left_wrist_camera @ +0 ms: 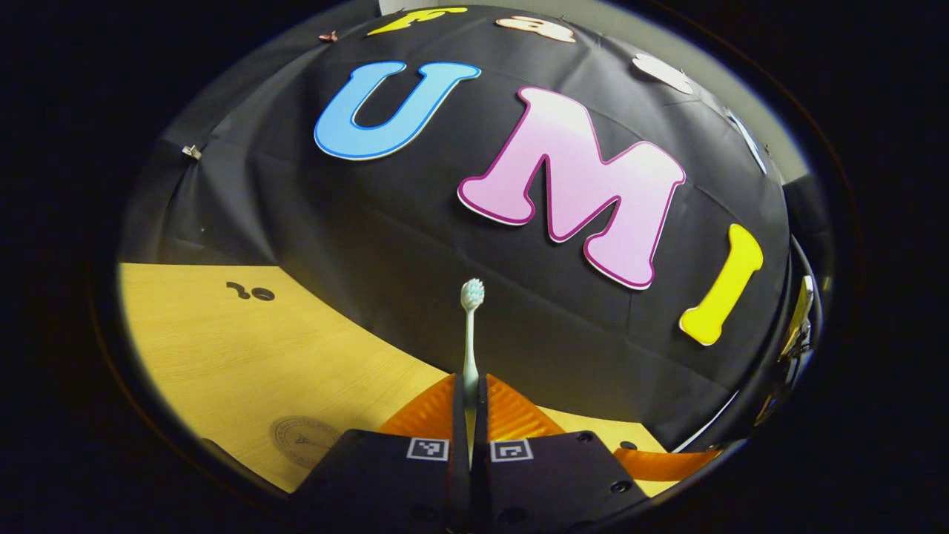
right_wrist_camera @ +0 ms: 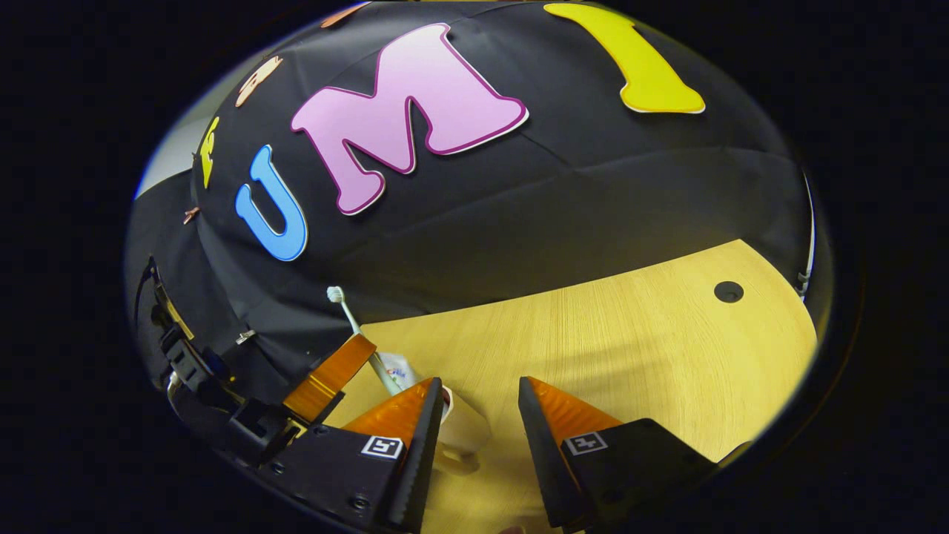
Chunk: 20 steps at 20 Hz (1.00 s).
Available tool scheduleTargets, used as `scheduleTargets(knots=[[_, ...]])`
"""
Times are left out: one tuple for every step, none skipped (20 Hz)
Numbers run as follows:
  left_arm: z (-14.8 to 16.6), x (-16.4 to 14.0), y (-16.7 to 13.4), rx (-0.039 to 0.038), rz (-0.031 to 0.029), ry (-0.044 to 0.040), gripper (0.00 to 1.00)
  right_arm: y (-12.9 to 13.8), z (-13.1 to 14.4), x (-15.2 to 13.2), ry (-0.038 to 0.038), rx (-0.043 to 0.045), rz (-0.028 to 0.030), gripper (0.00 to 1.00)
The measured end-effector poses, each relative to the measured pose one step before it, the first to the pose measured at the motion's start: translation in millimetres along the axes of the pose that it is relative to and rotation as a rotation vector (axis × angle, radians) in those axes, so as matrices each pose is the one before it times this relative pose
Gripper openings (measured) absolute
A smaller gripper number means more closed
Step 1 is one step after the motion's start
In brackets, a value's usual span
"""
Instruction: Put the toothbrush and toothpaste on the desktop into the cup, then pick up the cup and place it on the coaster on the desktop.
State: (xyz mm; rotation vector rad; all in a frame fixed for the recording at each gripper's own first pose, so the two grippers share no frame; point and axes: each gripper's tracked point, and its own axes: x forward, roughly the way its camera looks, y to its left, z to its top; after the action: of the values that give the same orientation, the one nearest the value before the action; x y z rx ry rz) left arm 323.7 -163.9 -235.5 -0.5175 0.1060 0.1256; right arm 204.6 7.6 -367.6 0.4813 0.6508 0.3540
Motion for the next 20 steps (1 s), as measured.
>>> scheduleTargets(knots=[[-1.19, 0.20, -2.57, 0.01359, -0.00259, -0.00998, 0.06, -0.52, -0.25, -0.02, -0.00132, 0.00348, 0.00205, 0.64], [-0.64, -0.39, -2.14, 0.02447, -0.00049, -0.01609, 0.06, 0.12, 0.32, -0.79, -0.00210, 0.00137, 0.00019, 0.63], [-1.69, -1.35, -2.08, 0.03533, 0.00249, -0.01681, 0.06, -0.69, -0.07, 1.18, -0.00308, 0.00069, 0.00011, 0.64], [-0.49, -0.86, -2.23, 0.04458, -0.00134, -0.01772, 0.06, -0.22, -0.23, -0.40, 0.00085, 0.00129, -0.00037, 0.64], [0.19, -1.87, -0.89, 0.04278, 0.00678, -0.01629, 0.06, -0.43, -1.11, -0.81, -0.00082, 0.00334, 0.00134, 0.64], [0.20, -0.71, -0.81, 0.03467, 0.00135, -0.01097, 0.06, -1.06, 0.12, -0.48, -0.00291, 0.00179, 0.00042, 0.64], [-0.31, -3.00, -2.31, 0.02310, -0.00228, -0.01325, 0.06, -0.67, -0.68, -0.21, -0.00167, -0.00099, -0.00072, 0.64], [1.73, -1.82, -1.16, 0.00905, 0.00064, -0.01059, 0.07, 0.30, -0.08, -0.23, -0.00204, -0.00112, 0.00009, 0.64], [-0.18, -1.41, 0.88, 0.00288, 0.00501, -0.00488, 0.07, -0.18, -0.53, -1.58, -0.00208, -0.00261, -0.00087, 0.64], [0.65, -1.60, 0.65, -0.00874, 0.00196, -0.00074, 0.06, 2.54, -0.73, -1.85, -0.00266, 0.00036, 0.01217, 0.64], [-0.78, -2.20, -0.97, -0.02288, -0.00551, 0.00220, 0.07, 6.23, -0.30, -1.24, -0.00034, 0.00520, 0.02022, 0.63], [1.73, -1.85, 1.51, -0.02105, -0.00022, -0.00173, 0.06, 7.63, -2.90, -0.25, 0.00990, -0.00031, 0.02680, 0.63], [-0.62, -1.24, 3.87, -0.00818, 0.00673, 0.00370, 0.07, 4.94, -2.47, 3.00, 0.00900, -0.02041, 0.01090, 0.63], [1.09, -0.73, 6.20, -0.00318, 0.00874, 0.00169, 0.07, 3.59, 3.44, 6.29, -0.00180, -0.02298, 0.00667, 0.63], [-0.03, -2.29, 2.58, -0.00948, -0.00123, 0.00720, 0.06, 5.01, -0.90, 7.32, 0.01122, -0.00722, 0.01086, 0.63], [2.78, -2.27, 3.12, -0.01126, -0.00050, 0.00499, 0.07, 6.11, -1.92, 5.04, 0.01754, 0.00641, 0.02663, 0.63], [0.18, -0.94, 0.22, -0.01334, -0.00901, 0.00594, 0.07, 6.16, -0.76, 5.72, 0.00941, 0.00774, 0.02481, 0.63], [0.83, -0.72, -0.73, -0.01355, -0.01254, 0.00627, 0.06, 5.56, -1.69, 4.85, 0.01718, -0.00329, 0.02808, 0.63], [-0.61, 0.58, 0.05, -0.00995, -0.01072, 0.00485, 0.06, 2.16, -5.15, 3.66, 0.03098, -0.01843, 0.01985, 0.63], [0.06, 0.04, -0.58, -0.00358, -0.00782, 0.00359, 0.06, -1.23, -2.83, 5.79, 0.01971, -0.02620, 0.00023, 0.63]])
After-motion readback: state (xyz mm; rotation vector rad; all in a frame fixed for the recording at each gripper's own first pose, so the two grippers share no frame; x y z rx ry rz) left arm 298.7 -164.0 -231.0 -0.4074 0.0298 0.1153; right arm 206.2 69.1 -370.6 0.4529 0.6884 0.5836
